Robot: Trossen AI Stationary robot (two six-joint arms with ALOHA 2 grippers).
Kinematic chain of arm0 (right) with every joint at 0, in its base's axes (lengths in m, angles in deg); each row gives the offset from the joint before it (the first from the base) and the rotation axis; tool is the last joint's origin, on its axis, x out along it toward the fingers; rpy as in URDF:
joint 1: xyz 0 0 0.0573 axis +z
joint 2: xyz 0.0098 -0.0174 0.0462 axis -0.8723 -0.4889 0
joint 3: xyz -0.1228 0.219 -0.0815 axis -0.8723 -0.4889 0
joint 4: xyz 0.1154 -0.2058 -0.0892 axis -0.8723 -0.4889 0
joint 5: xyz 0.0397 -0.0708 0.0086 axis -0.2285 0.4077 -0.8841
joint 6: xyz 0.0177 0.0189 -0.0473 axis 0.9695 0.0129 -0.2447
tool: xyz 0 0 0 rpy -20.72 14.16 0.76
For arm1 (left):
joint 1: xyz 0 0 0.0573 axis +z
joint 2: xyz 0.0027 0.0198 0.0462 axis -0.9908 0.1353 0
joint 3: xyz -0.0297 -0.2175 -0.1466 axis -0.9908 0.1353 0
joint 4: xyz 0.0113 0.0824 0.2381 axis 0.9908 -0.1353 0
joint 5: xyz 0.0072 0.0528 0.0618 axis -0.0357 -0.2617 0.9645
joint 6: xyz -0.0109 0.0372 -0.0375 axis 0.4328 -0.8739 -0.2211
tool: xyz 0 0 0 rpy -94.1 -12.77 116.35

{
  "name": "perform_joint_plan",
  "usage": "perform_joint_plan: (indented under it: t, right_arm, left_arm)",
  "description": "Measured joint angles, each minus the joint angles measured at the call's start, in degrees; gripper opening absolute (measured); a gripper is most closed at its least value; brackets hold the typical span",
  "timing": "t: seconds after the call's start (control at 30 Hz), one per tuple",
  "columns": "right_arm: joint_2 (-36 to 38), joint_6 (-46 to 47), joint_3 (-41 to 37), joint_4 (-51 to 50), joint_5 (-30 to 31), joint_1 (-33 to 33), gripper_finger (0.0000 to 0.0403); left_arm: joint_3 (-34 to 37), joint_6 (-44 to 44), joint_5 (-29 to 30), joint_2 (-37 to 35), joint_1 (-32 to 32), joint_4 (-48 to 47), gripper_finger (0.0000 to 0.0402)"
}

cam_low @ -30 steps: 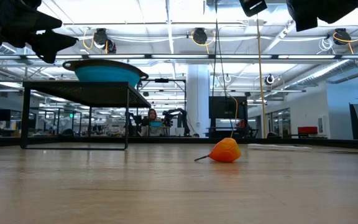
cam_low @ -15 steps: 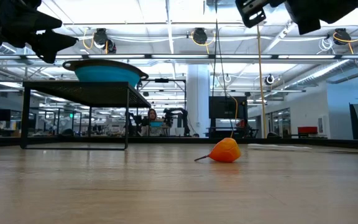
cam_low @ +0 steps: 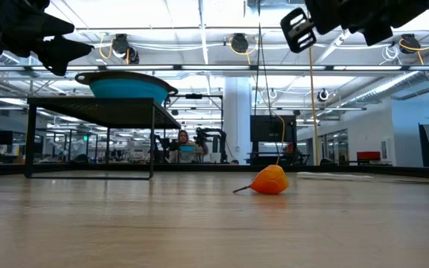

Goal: Pick & Place Fruit
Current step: Put the yellow pear into the blue strainer bowl on the shelf

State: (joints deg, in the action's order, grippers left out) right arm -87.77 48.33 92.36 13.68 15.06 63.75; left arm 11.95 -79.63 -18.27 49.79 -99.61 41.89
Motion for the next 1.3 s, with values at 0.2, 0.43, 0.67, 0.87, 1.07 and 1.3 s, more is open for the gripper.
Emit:
perform_joint_plan:
  t: [0.2, 0.43, 0.67, 0.87, 1.07, 1.3]
  right_arm:
    - [-0.2, -0.9, 0.0, 0.0, 0.2, 0.0, 0.0084]
    - [-0.6, -1.1, 0.0, -0.2, 0.3, 0.0, 0.0084]
    - [-0.6, -2.7, 0.0, -1.7, 4.6, 0.1, 0.0084]
    - [-0.6, -7.4, 0.0, -6.1, 12.1, 0.7, 0.0084]
    - [-0.6, -12.3, 0.0, -7.4, 21.5, 2.9, 0.0084]
    - [-0.6, -19.2, 0.0, -7.5, 32.6, 5.6, 0.0084]
  left_arm:
    - [0.0, 0.0, 0.0, 0.0, 0.0, 0.0, 0.0251]
    - [0.0, 0.0, 0.0, 0.0, 0.0, 0.0, 0.0251]
    - [0.0, 0.0, 0.0, 0.0, 0.0, 0.0, 0.0251]
    - [0.0, 0.0, 0.0, 0.0, 0.0, 0.0, 0.0251]
    - [0.0, 0.0, 0.0, 0.0, 0.0, 0.0, 0.0251]
    - [0.0, 0.8, 0.0, 0.0, 0.0, 0.2, 0.0251]
